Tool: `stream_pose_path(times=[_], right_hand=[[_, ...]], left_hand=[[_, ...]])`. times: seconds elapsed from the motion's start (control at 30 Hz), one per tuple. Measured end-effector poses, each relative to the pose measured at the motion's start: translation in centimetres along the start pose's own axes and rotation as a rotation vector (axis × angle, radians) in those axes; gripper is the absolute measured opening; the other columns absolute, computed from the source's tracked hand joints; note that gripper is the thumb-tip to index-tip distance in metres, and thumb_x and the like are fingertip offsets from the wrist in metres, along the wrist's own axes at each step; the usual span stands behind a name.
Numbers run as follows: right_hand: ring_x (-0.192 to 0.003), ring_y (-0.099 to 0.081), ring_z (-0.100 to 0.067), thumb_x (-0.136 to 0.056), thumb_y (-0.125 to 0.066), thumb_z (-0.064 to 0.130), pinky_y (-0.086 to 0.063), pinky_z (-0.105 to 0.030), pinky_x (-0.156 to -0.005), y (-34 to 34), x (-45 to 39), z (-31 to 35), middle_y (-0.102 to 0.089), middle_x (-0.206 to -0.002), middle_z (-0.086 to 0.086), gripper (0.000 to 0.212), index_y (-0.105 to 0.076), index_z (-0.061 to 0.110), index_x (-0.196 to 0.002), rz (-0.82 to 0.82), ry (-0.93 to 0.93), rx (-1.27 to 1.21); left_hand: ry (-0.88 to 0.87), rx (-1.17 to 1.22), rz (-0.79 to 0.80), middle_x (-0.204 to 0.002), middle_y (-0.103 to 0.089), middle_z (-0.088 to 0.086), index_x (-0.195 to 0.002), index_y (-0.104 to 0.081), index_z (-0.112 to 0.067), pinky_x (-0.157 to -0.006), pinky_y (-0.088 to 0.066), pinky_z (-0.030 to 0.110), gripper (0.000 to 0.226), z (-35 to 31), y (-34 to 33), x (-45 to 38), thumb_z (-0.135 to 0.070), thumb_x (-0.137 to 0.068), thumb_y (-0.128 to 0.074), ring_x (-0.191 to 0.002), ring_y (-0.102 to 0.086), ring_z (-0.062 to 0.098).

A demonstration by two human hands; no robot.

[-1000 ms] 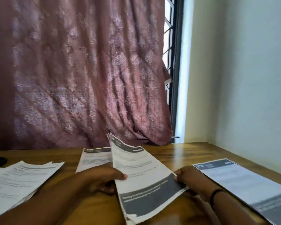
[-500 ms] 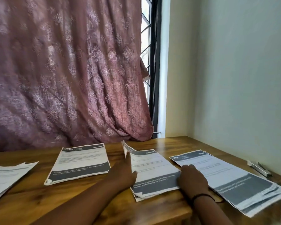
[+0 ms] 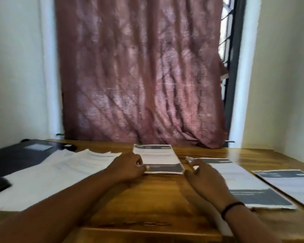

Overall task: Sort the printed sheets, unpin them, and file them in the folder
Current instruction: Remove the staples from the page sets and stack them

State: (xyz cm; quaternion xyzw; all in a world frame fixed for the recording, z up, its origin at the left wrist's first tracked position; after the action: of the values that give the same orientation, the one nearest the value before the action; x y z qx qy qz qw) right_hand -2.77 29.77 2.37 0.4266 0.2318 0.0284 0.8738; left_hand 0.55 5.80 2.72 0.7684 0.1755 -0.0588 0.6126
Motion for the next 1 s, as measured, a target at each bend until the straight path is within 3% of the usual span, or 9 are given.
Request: stream_pose_path(times=[0.07, 0.17, 0.27, 0.37, 0.47, 0.6, 0.73, 0.9, 1.0], right_hand=[[-0.091, -0.059, -0.014, -0.084, -0.064, 0.045, -0.042, -0.027, -0.074, -4.8, 0.8, 5.5, -0.065, -0.100, 0.006, 0.021, -0.064, 0.027, -0.095, 0.212, 0.048, -0.203], [-0.068, -0.061, -0.017, -0.079, -0.069, 0.043, -0.043, -0.027, -0.062, -10.9, 2.3, 11.5, -0.065, -0.069, 0.003, 0.025, -0.063, 0.021, -0.069, 0.452, 0.007, -0.422], [-0.058, -0.059, -0.022, -0.081, -0.065, 0.038, -0.043, -0.027, -0.052, -15.0, 2.3, 16.1, -0.064, -0.068, -0.005, 0.025, -0.063, 0.015, -0.072, 0.567, -0.018, -0.474], [-0.056, -0.055, -0.018, -0.086, -0.062, 0.029, -0.044, -0.023, -0.045, -17.8, 1.0, 19.2, -0.063, -0.075, -0.001, 0.016, -0.067, 0.019, -0.098, 0.553, -0.033, -0.566], [-0.061, -0.058, -0.020, -0.087, -0.058, 0.020, -0.047, -0.024, -0.047, -20.5, 0.0, 21.1, -0.066, -0.085, -0.002, 0.026, -0.062, 0.022, -0.113, 0.571, -0.062, -0.628], [-0.072, -0.066, -0.028, -0.082, -0.059, 0.016, -0.050, -0.030, -0.053, -22.3, -1.6, 21.9, -0.071, -0.095, -0.006, 0.018, -0.066, 0.012, -0.098, 0.507, -0.052, -0.547], [-0.087, -0.067, -0.023, -0.077, -0.061, 0.017, -0.058, -0.034, -0.078, -23.4, -2.4, 22.5, -0.071, -0.102, -0.004, 0.030, -0.069, 0.009, -0.105, 0.506, 0.035, -0.385], [-0.092, -0.066, -0.020, -0.068, -0.064, 0.028, -0.057, -0.031, -0.079, -24.4, -2.5, 23.1, -0.070, -0.108, -0.002, 0.044, -0.069, 0.013, -0.108, 0.513, 0.056, -0.283], [-0.094, -0.065, -0.023, -0.071, -0.073, 0.016, -0.056, -0.032, -0.082, -24.8, -2.3, 23.5, -0.069, -0.107, -0.004, 0.036, -0.069, 0.007, -0.106, 0.538, -0.038, -0.478]], left_hand=[[0.136, -0.036, -0.052, -0.123, -0.061, -0.001, -0.109, -0.061, -0.028, -0.088, -0.046, 0.031, 0.039, 6.3, 2.5, 1.5, -0.059, -0.086, -0.053, -0.108, -0.057, 0.019], [0.337, -0.104, -0.091, -0.136, -0.054, 0.004, -0.125, -0.055, -0.025, -0.101, -0.043, 0.036, 0.053, 16.0, 5.8, 4.6, -0.062, -0.087, -0.050, -0.121, -0.053, 0.024], [0.548, -0.176, -0.136, -0.137, -0.053, 0.007, -0.136, -0.046, -0.021, -0.102, -0.045, 0.038, 0.066, 24.0, 9.1, 8.9, -0.064, -0.086, -0.048, -0.120, -0.054, 0.026], [0.727, -0.188, -0.131, -0.143, -0.046, 0.009, -0.142, -0.038, -0.024, -0.106, -0.039, 0.045, 0.073, 29.7, 10.2, 12.2, -0.069, -0.083, -0.042, -0.127, -0.047, 0.031], [0.713, -0.269, -0.061, -0.134, -0.055, 0.004, -0.135, -0.046, -0.026, -0.101, -0.044, 0.042, 0.068, 29.7, 10.2, 13.6, -0.069, -0.084, -0.039, -0.120, -0.054, 0.026], [0.645, -0.346, -0.020, -0.098, -0.061, -0.005, -0.116, -0.059, -0.022, -0.085, -0.047, 0.028, 0.050, 28.2, 9.9, 13.4, -0.062, -0.089, -0.046, -0.092, -0.058, 0.012], [0.629, -0.289, 0.030, -0.077, -0.058, -0.011, -0.096, -0.060, -0.021, -0.075, -0.046, 0.020, 0.045, 27.2, 9.1, 13.3, -0.065, -0.085, -0.051, -0.075, -0.056, 0.005], [0.645, -0.332, -0.042, -0.112, -0.065, -0.006, -0.119, -0.058, -0.024, -0.082, -0.048, 0.024, 0.055, 27.0, 10.0, 13.5, -0.066, -0.086, -0.049, -0.095, -0.060, 0.011], [0.693, -0.305, -0.017, -0.135, -0.051, 0.002, -0.134, -0.048, -0.025, -0.094, -0.047, 0.035, 0.072, 27.5, 9.0, 13.5, -0.071, -0.079, -0.052, -0.121, -0.051, 0.026]])
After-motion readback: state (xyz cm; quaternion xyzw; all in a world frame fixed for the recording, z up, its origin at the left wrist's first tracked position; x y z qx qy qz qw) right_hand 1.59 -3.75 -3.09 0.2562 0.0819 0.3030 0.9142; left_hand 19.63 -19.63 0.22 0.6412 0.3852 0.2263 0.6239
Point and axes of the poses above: each hand's wrist, its own x-axis away from the middle knuckle, its own y-axis out of the back of the hand, z = x × y, the point moved 8 cm from there along -x, towards the middle knuckle
